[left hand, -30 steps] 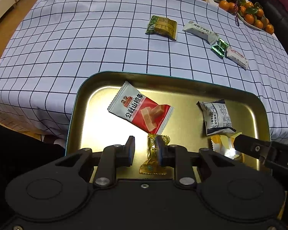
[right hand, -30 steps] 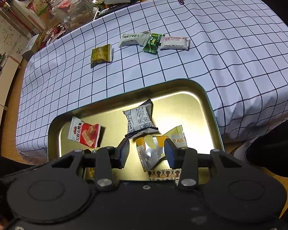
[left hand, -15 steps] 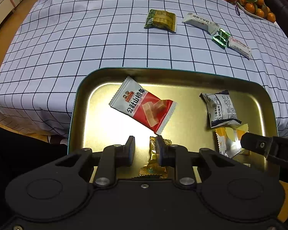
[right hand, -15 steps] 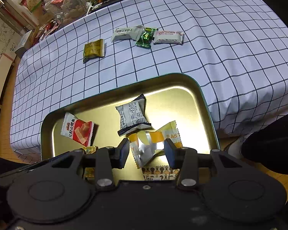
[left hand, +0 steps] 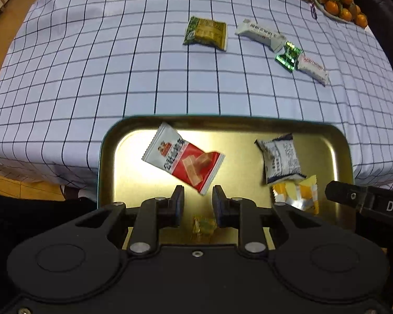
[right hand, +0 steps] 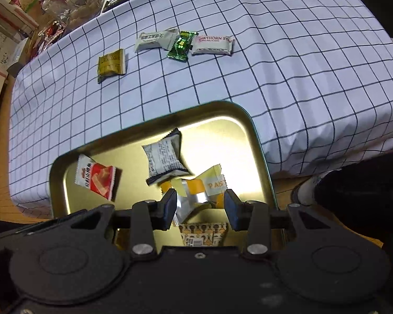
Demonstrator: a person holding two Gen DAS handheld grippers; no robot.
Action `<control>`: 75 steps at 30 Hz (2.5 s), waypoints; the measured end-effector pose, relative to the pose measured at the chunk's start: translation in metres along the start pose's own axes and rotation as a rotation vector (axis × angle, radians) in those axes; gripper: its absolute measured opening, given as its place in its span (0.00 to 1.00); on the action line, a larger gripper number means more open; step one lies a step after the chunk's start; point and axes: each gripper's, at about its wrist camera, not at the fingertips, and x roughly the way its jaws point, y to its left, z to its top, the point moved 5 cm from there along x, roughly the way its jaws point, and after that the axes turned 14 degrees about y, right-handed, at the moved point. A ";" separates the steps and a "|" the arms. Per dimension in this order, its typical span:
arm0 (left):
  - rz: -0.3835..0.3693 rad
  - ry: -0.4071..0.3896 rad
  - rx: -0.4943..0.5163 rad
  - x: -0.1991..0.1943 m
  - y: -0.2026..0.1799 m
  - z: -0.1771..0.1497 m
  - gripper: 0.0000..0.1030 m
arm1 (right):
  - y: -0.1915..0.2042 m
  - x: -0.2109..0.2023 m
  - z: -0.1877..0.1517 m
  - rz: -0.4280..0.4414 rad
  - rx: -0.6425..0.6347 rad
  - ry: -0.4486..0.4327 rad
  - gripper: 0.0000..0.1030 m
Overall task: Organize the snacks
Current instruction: 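Release the gold foil packet with the left tool while the right tool drops the white packet, then move both open tools to the remaining packets on the cloth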
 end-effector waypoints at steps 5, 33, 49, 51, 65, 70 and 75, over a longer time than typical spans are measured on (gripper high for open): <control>0.000 -0.069 -0.013 -0.030 0.002 0.036 0.32 | -0.001 -0.015 0.029 -0.004 0.002 -0.032 0.41; 0.046 -0.003 -0.069 0.011 0.024 0.178 0.32 | 0.001 0.020 0.209 -0.182 0.062 0.019 0.41; -0.036 0.042 -0.096 0.017 0.018 0.186 0.32 | -0.005 0.049 0.219 -0.272 0.062 0.062 0.39; -0.034 0.044 -0.099 0.019 0.019 0.186 0.32 | 0.007 0.055 0.212 -0.210 0.031 0.102 0.39; -0.015 0.060 -0.087 0.025 0.018 0.184 0.32 | 0.024 0.047 0.191 -0.081 -0.022 0.175 0.39; -0.006 0.056 -0.079 0.026 0.016 0.185 0.32 | 0.019 0.061 0.183 0.001 0.061 0.279 0.39; -0.004 0.069 -0.081 0.031 0.015 0.185 0.32 | 0.019 0.072 0.190 0.004 0.149 0.272 0.39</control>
